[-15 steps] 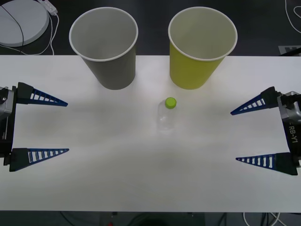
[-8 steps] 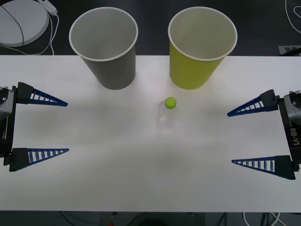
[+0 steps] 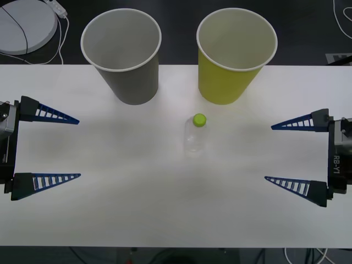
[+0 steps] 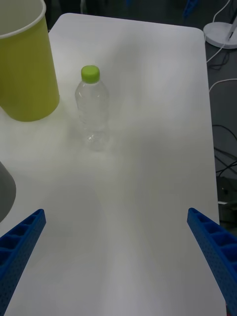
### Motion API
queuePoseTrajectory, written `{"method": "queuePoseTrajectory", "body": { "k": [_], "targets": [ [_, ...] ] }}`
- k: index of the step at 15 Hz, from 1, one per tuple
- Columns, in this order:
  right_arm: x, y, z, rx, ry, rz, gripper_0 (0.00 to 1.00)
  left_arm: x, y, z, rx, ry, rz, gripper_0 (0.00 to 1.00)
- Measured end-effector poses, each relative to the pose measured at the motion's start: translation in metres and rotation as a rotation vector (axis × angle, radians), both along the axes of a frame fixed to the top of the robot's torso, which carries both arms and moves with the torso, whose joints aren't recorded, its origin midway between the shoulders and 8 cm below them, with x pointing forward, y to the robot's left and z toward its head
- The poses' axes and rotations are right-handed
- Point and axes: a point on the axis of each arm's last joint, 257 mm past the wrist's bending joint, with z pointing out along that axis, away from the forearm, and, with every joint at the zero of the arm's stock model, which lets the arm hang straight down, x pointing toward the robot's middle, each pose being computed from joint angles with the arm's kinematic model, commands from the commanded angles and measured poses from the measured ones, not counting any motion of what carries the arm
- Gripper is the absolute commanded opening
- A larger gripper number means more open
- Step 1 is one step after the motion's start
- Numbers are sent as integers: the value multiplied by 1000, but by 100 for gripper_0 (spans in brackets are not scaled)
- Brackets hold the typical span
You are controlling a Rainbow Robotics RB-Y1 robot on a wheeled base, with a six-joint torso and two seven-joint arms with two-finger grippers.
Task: Put the can into the green bin and the plastic bottle into the gray bin
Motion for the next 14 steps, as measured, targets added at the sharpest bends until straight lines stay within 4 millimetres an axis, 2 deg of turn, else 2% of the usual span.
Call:
{"method": "queuePoseTrajectory", "body": {
  "k": [7, 14],
  "targets": [
    [19, 4, -30, 94, 1, -140, 100, 0, 0, 0, 0, 0, 0, 100],
    [33, -1, -56, 211, 42, -247, 100, 0, 0, 0, 0, 0, 0, 100]
  ]
}}
